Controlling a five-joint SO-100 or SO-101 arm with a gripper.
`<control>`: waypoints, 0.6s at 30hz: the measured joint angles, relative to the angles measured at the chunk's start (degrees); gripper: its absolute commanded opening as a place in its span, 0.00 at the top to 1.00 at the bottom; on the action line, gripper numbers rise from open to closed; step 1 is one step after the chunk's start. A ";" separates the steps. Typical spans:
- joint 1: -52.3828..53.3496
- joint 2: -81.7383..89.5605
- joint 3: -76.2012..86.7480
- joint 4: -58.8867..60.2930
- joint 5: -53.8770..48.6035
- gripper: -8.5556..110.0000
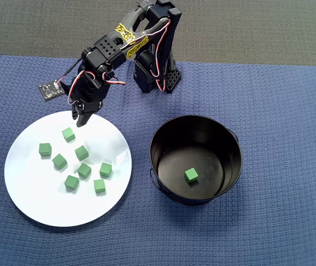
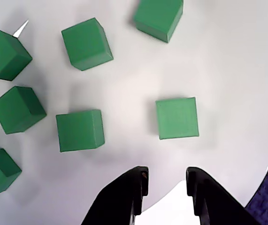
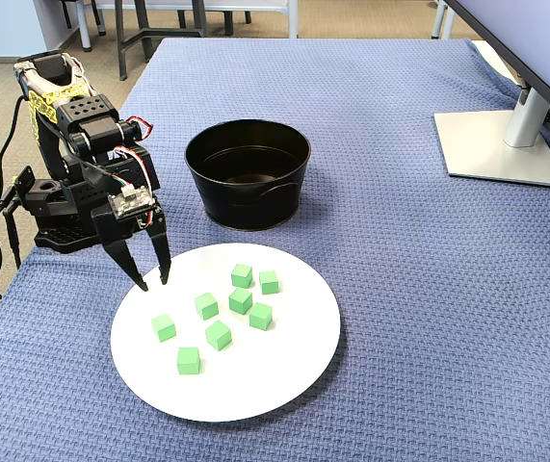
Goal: Pick up the green cubes from the white plate and place them in the black recipient
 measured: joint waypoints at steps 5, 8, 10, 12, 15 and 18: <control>0.70 -3.52 0.00 -1.76 -1.93 0.82; 0.70 -5.45 0.00 -2.72 -2.55 0.82; 0.70 -6.77 -0.09 -2.90 -3.08 0.81; 0.70 -8.17 -0.09 -3.25 -3.60 0.80; 0.70 -9.67 -0.62 -3.25 -4.57 0.77; 0.70 -10.28 -0.88 -3.43 -5.45 0.76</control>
